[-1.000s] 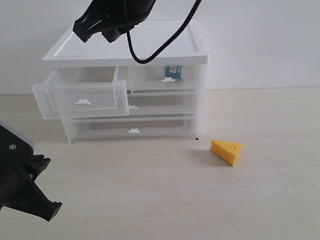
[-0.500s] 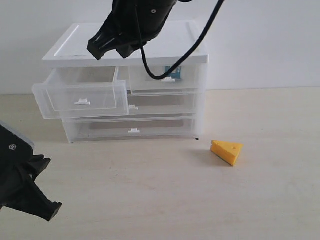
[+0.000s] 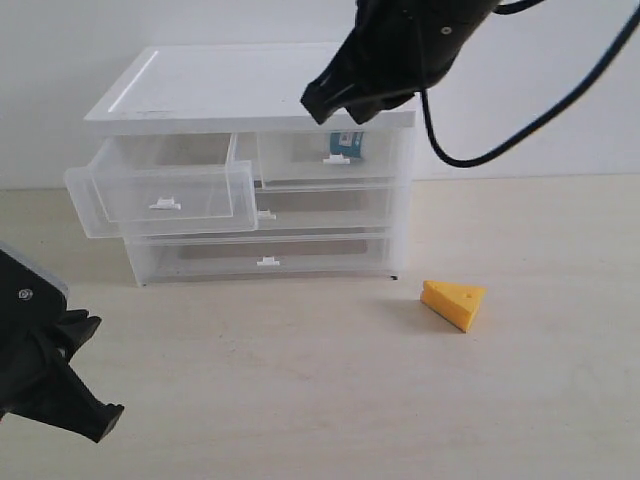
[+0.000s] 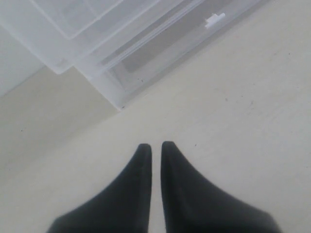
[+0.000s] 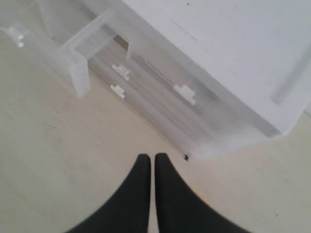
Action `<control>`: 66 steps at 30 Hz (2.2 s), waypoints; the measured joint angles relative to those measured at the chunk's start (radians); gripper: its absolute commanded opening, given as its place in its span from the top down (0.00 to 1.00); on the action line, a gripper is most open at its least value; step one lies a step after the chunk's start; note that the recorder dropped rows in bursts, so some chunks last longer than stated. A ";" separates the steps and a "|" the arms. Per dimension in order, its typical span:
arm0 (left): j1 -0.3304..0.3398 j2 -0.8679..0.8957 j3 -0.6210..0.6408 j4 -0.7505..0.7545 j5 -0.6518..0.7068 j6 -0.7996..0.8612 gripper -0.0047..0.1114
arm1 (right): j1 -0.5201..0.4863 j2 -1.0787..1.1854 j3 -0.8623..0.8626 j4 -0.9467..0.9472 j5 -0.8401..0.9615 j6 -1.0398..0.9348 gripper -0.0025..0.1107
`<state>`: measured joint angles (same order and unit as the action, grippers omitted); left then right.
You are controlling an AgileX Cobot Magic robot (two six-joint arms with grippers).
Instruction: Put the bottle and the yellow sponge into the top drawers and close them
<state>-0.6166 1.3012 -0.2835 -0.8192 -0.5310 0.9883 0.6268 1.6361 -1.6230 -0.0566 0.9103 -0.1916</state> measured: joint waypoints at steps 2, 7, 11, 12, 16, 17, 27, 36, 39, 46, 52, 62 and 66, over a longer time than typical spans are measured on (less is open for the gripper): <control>0.000 0.000 0.000 0.000 0.002 0.000 0.93 | -0.021 -0.030 0.051 0.000 -0.010 0.011 0.98; 0.000 0.000 0.000 0.000 0.002 0.000 0.93 | -0.071 -0.071 0.166 -0.001 -0.041 0.039 0.98; 0.000 0.000 0.000 0.000 0.002 0.000 0.93 | -0.091 -0.077 0.245 -0.015 -0.079 0.047 0.98; 0.000 0.000 0.000 0.000 0.002 0.000 0.93 | -0.091 -0.077 0.260 -0.027 -0.084 0.047 0.98; 0.000 0.000 0.000 0.000 0.002 0.000 0.93 | -0.091 -0.077 0.323 -0.104 -0.115 0.085 0.98; 0.000 0.000 -0.002 0.000 0.002 0.000 0.93 | -0.091 -0.077 0.336 -0.133 -0.124 0.111 0.98; 0.000 0.000 -0.004 0.000 0.002 -0.002 0.93 | -0.137 -0.077 0.442 -0.232 -0.203 0.206 0.98; 0.000 0.000 -0.004 0.000 0.003 -0.010 0.93 | -0.252 -0.072 0.514 -0.162 -0.282 0.147 0.98; 0.000 0.000 -0.004 0.000 0.003 -0.010 0.93 | -0.252 -0.044 0.516 -0.153 -0.282 0.115 0.98; 0.000 0.000 -0.004 0.000 0.003 -0.014 0.93 | -0.252 0.074 0.518 -0.151 -0.338 0.100 0.97; 0.000 0.000 -0.004 0.000 0.003 -0.019 0.93 | -0.252 0.136 0.518 -0.153 -0.416 0.068 0.71; 0.000 0.000 -0.004 0.000 0.003 -0.019 0.93 | -0.252 0.140 0.518 -0.153 -0.467 -0.068 0.57; 0.000 0.000 -0.004 0.000 0.003 -0.032 0.93 | -0.252 0.140 0.518 -0.153 -0.478 -0.089 0.57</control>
<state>-0.6166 1.3012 -0.2876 -0.8192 -0.5276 0.9565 0.3745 1.7765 -1.1050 -0.2093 0.4321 -0.2809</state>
